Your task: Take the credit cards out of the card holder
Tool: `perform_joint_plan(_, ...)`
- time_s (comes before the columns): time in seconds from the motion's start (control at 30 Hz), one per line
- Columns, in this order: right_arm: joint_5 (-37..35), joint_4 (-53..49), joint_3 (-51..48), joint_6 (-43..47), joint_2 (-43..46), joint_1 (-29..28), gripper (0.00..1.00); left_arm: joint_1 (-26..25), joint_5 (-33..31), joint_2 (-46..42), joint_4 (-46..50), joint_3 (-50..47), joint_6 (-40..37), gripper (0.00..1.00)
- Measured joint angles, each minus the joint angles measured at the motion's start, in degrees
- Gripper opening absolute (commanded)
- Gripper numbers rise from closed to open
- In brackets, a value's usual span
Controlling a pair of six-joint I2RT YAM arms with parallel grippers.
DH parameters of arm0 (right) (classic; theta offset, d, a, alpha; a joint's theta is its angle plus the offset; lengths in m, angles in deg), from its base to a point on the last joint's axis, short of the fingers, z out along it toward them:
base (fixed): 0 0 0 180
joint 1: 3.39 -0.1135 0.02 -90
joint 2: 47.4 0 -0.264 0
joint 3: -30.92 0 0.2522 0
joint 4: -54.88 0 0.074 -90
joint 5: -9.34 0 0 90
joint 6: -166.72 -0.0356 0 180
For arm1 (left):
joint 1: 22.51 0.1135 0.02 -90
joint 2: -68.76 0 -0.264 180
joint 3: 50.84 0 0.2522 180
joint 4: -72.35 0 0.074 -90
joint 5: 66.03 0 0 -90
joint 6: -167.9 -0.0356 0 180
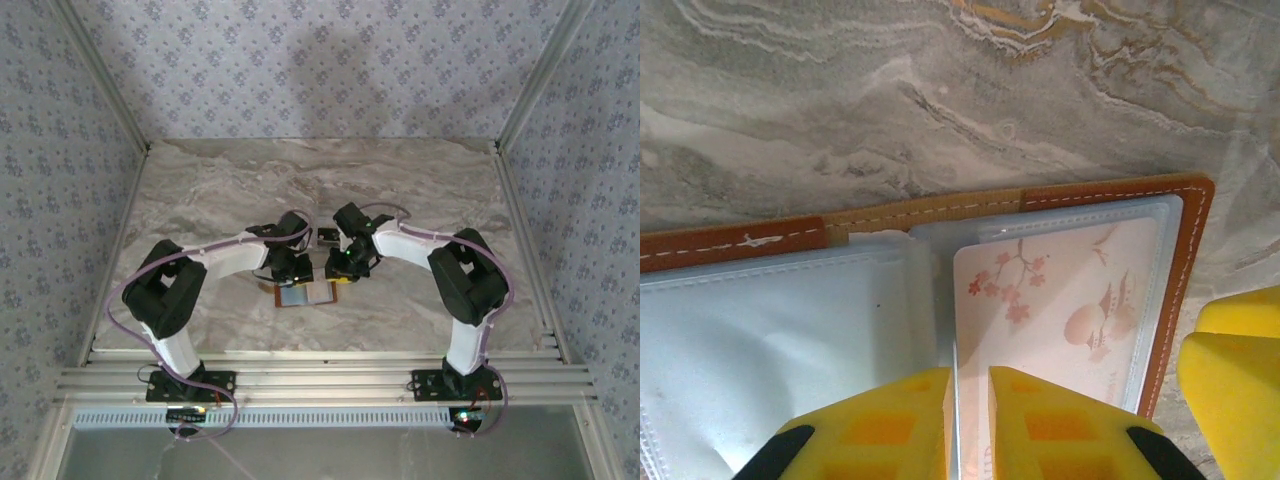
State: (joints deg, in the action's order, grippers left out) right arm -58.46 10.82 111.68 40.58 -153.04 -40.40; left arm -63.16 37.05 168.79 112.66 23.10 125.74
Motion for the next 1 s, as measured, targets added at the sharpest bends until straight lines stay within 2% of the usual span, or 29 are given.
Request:
perform_joint_plan(0.6, -1.5, 0.1, 2.6, 0.2, -3.5, -1.2, 0.28, 0.0, -0.4, 0.0, 0.0, 0.0, 0.0, 0.17)
perform_joint_plan(1.0, -3.4, 0.6, -0.1, 0.9, -1.6, -1.6, 0.28, 0.0, 1.2, 0.0, -0.3, 0.3, 0.0, 0.17)
